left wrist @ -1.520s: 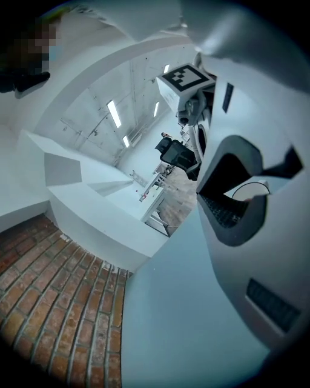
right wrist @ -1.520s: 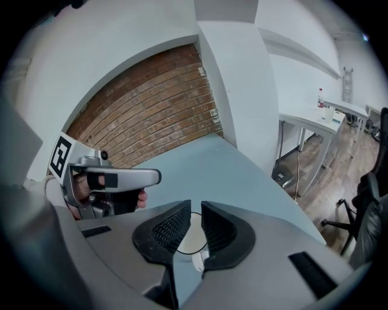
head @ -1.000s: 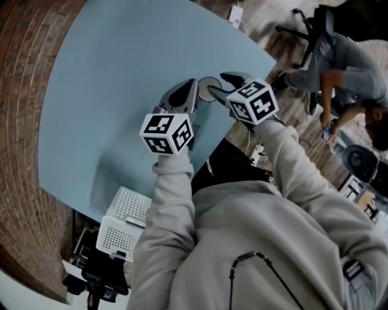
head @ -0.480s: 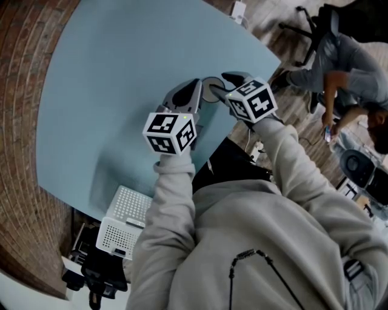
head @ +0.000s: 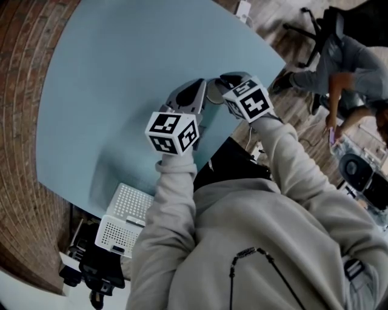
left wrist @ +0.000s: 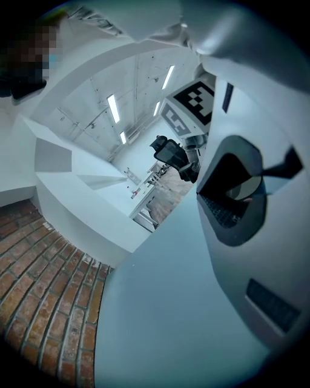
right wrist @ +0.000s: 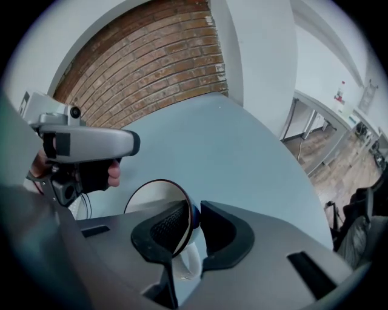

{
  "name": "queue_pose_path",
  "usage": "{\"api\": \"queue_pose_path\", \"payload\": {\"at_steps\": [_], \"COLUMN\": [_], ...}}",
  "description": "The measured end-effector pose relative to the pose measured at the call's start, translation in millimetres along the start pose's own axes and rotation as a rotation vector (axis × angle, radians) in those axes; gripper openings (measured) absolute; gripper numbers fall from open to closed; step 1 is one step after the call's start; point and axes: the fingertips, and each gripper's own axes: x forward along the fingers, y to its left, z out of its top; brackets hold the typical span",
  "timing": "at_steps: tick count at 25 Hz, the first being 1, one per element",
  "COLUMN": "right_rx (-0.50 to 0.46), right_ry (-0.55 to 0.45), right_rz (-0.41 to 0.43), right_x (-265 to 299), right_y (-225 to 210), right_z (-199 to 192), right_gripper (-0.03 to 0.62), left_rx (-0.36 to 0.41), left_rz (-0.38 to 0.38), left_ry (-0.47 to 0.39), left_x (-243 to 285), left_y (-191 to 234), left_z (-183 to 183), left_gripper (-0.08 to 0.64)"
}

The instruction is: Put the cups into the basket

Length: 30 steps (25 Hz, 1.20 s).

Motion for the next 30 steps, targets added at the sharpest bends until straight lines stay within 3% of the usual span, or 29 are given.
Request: {"api": "queue_pose_path", "payload": {"at_steps": [4, 22, 30], "right_rx": [-0.055, -0.108, -0.137], "right_ry": [0.004, 0.002, -0.085], "right_rz": [-0.048, -0.058, -0.098], "right_x": [0.8, -5.5, -61.4], "right_y": [-3.2, 3.6, -1.8], "right_z": [1.5, 9.6, 53.2], "right_gripper": [0.051, 0.049, 0.049], "left_rx": [-0.001, 0.022, 0.097], "left_rz": [-0.003, 0.017, 0.005], "left_ry": [-0.004, -0.018, -0.089], "left_x": [0.4, -16.0, -37.4], "left_y": [-2.2, -1.1, -30.4], "left_z": [0.7, 10.9, 59.1], "left_gripper": [-0.003, -0.005, -0.004]}}
